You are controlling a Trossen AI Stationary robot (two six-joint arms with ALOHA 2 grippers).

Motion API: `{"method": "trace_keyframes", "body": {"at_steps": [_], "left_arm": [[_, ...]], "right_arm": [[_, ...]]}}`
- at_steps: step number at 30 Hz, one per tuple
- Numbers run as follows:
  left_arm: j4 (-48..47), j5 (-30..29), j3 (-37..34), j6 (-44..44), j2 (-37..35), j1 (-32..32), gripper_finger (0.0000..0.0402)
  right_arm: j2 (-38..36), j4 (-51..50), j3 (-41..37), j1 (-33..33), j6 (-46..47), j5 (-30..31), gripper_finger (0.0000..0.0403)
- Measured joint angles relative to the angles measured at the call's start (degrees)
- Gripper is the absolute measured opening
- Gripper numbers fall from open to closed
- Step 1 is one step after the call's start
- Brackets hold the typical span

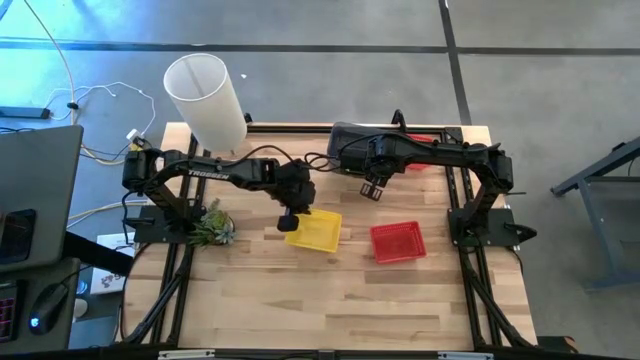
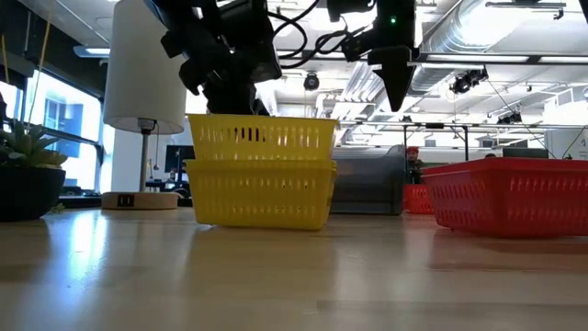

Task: Stack baskets by color
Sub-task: Stack the bottom yellow bin on the stacked yellow bin

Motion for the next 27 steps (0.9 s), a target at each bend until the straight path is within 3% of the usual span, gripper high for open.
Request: {"method": "trace_keyframes", "body": {"at_steps": [8,15,27], "left_arm": [[-0.13,-6.33,0.00,-0.42,0.92,-0.15,0.0006],[0.06,-6.67,0.00,-0.46,3.24,-0.15,0.0022],[1.40,-6.68,0.00,-0.61,3.29,-0.13,0.0103]], "right_arm": [[0.00,-0.12,0.00,0.00,0.00,-0.02,0.0138],[0.02,-1.03,0.00,0.00,0.17,-0.04,0.0138],[0.02,-2.69,0.02,0.00,0.14,-0.46,0.0138]]}}
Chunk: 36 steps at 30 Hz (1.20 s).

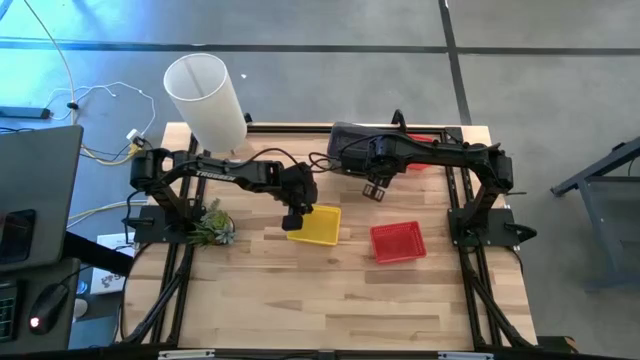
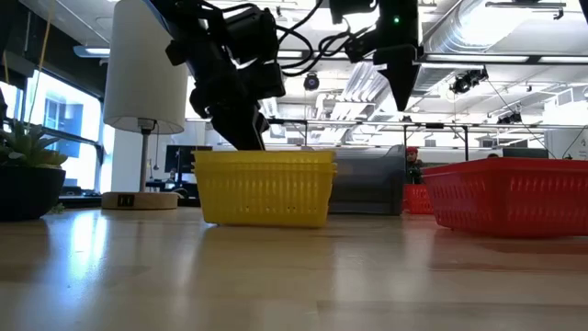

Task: Stack baskets by color
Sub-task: Stack the bottom yellow bin on the stacked yellow bin, then stack the top red bin on the stacked red bin

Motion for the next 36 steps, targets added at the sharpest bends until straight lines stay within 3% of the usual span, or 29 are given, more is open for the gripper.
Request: {"method": "trace_keyframes", "body": {"at_steps": [5,13,20,27,36], "left_arm": [[-0.12,0.03,-0.02,0.05,-1.31,0.05,0.0123],[-1.48,-0.02,-0.04,0.16,-5.01,0.09,0.0122],[-9.21,-0.05,-0.04,0.00,-9.46,0.09,0.0122],[-12.97,-0.47,-0.04,0.16,-12.53,0.11,0.0112],[-12.58,-0.61,-0.04,0.16,-13.89,0.13,0.0111]], "right_arm": [[0.00,-0.75,0.00,0.02,-0.04,-1.03,0.0138],[0.00,-1.80,0.00,0.11,-0.19,-1.07,0.0138],[-0.15,-1.64,-0.52,1.66,-2.53,1.70,0.0138],[-6.81,0.19,-14.83,1.57,-4.00,8.47,0.0138],[-20.45,11.46,-29.75,-2.15,-8.49,5.02,0.0138]]}}
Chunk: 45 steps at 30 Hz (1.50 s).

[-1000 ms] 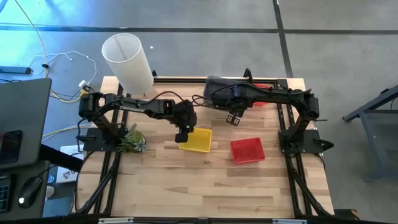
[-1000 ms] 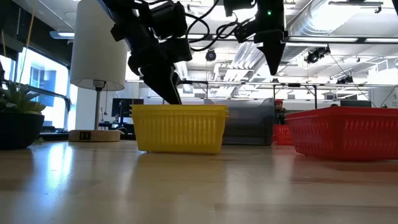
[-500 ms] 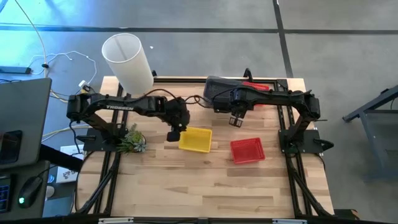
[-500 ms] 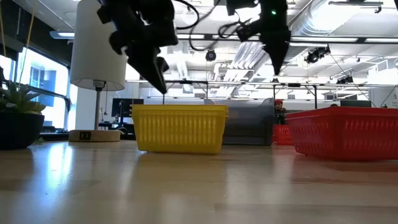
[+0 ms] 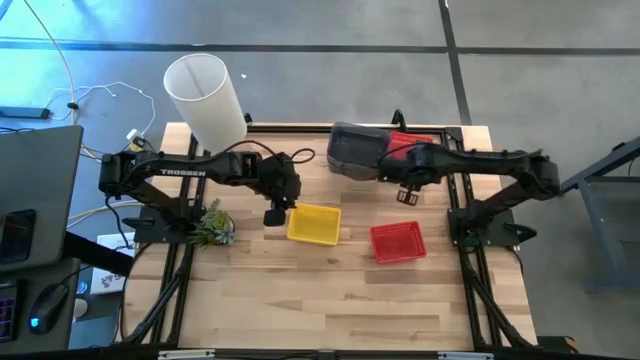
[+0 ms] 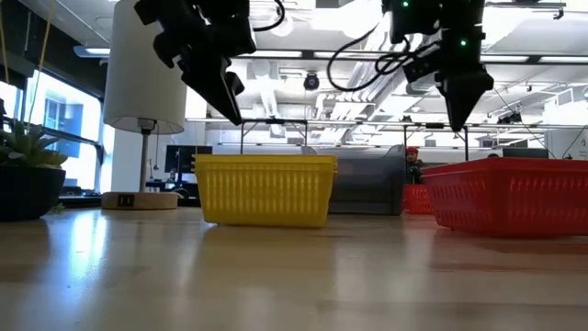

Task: Stack baskets by color
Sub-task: Stack the top red bin on the stacked red bin

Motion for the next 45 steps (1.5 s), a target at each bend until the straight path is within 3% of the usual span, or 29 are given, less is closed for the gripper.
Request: {"method": "trace_keyframes", "body": {"at_steps": [7,19,29,35,45], "left_arm": [[-0.10,0.02,0.00,0.02,0.04,-0.02,0.0111],[-1.60,0.03,0.00,2.04,0.04,-0.02,0.0111],[-1.76,0.04,0.00,2.92,0.07,-0.02,0.0111],[-1.76,0.07,0.00,1.48,0.09,-0.02,0.0111],[-1.76,0.11,0.00,-0.18,0.09,-0.17,0.0111]], "right_arm": [[-6.06,11.01,-4.10,-8.86,-7.30,-7.22,0.0138],[-3.22,17.73,-4.10,-22.67,-16.08,-14.85,0.0138],[0.84,19.20,-4.10,-24.28,-17.63,-13.55,0.0138],[1.13,19.81,-4.10,-24.28,-17.64,-10.39,0.0138],[1.15,22.13,-4.10,-24.27,-16.96,-10.24,0.0138]]}}
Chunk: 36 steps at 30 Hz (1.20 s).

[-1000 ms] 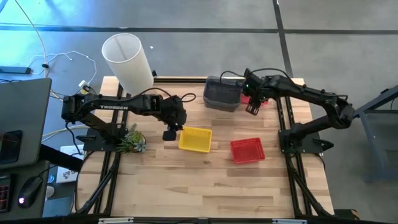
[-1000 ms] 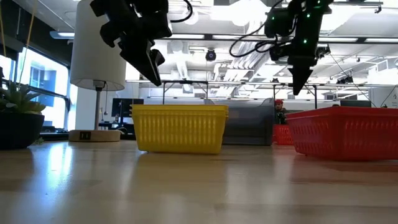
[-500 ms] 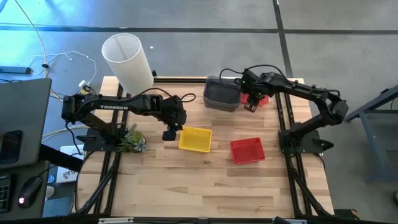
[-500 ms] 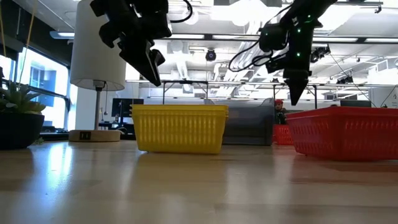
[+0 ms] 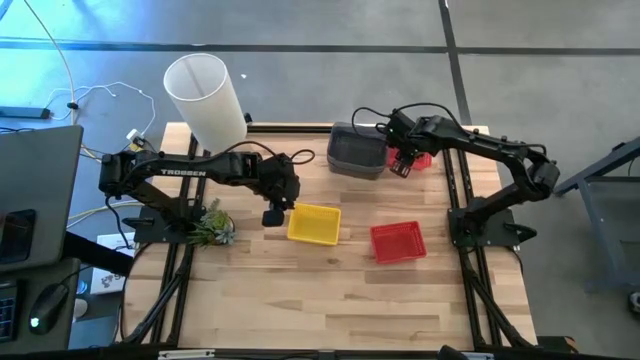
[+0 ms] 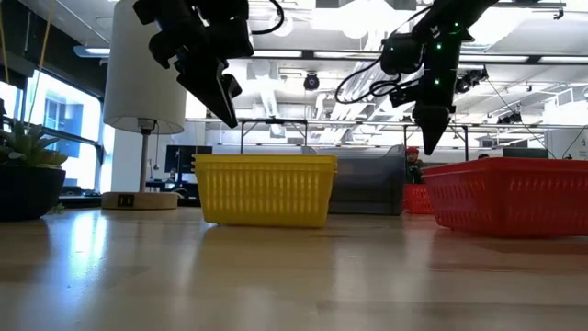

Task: Stack baskets by color
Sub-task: Stack the top red bin on the stacked red bin

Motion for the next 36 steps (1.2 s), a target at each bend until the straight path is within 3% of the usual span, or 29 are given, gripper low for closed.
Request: {"method": "trace_keyframes", "body": {"at_steps": [15,27,31,36], "left_arm": [[0.00,0.00,0.00,0.20,0.00,0.02,0.0111],[-0.05,-0.02,0.00,1.70,0.00,0.02,0.0111],[-0.15,-0.02,0.00,1.70,0.02,0.02,0.0111],[-0.80,-0.02,0.00,1.73,0.00,0.02,0.0111]], "right_arm": [[0.02,-1.75,0.00,-0.20,-10.75,-4.33,0.0138],[0.52,-3.98,0.00,-0.38,-8.16,-4.71,0.0138],[3.50,-4.78,0.00,-0.38,-6.15,-4.44,0.0138],[9.04,-4.46,0.00,-0.25,-4.15,0.42,0.0138]]}}
